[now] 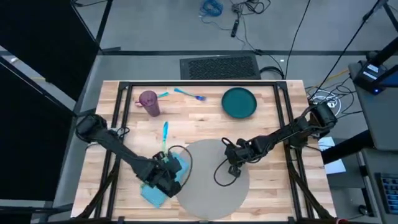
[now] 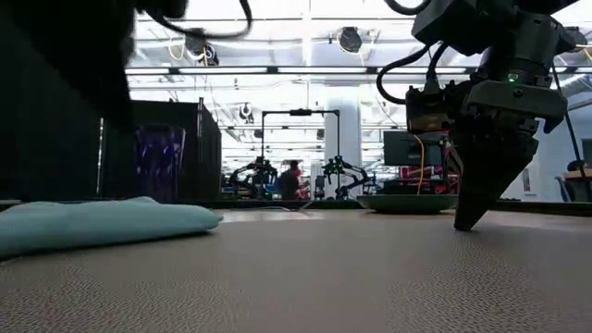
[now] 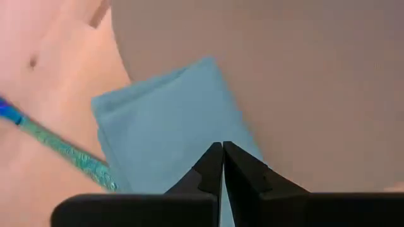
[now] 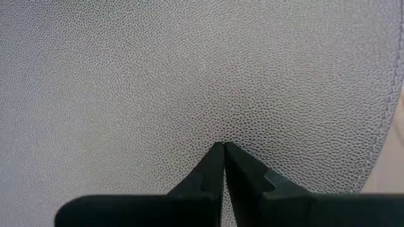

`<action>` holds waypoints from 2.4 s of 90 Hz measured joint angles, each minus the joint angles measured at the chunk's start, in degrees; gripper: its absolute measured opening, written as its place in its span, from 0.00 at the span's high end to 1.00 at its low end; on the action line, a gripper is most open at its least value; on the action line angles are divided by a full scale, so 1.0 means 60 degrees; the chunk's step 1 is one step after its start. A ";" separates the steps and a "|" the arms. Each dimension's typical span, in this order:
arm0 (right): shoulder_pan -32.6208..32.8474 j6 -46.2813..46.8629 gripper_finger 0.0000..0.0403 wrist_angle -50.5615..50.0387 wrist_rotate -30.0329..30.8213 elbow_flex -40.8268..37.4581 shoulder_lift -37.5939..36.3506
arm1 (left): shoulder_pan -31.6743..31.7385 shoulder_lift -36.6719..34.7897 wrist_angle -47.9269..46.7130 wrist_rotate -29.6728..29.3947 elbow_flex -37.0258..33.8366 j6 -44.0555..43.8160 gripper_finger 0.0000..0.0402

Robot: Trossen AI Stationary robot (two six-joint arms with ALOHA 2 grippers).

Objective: Set table place
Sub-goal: Fold the blue napkin

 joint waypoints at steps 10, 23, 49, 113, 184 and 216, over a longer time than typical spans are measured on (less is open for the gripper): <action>0.0000 0.0000 1.00 0.0000 0.0002 0.0000 -0.0004 | 0.0322 0.0303 0.0021 0.0479 -0.0114 0.0438 1.00; 0.0018 0.0000 1.00 -0.0001 -0.0005 0.0000 -0.0004 | 0.0455 0.0621 0.0478 0.0903 -0.0110 0.0937 1.00; 0.0018 -0.0011 1.00 -0.0007 -0.0013 0.0000 -0.0004 | 0.0829 0.1263 0.0360 0.1160 -0.0107 0.1280 1.00; 0.0022 0.0076 1.00 0.0000 -0.0188 0.0007 0.0000 | 0.1459 0.1717 -0.2084 0.1097 -0.0118 -0.0389 1.00; 0.0028 0.0061 1.00 -0.0040 -0.0231 0.0004 -0.0004 | 0.1042 0.0920 -0.3484 -0.0625 0.0807 -0.1461 1.00; 0.0026 0.0068 1.00 -0.0029 -0.0253 -0.0004 -0.0004 | -0.0683 0.0871 -0.1669 0.1877 0.0544 -0.1604 1.00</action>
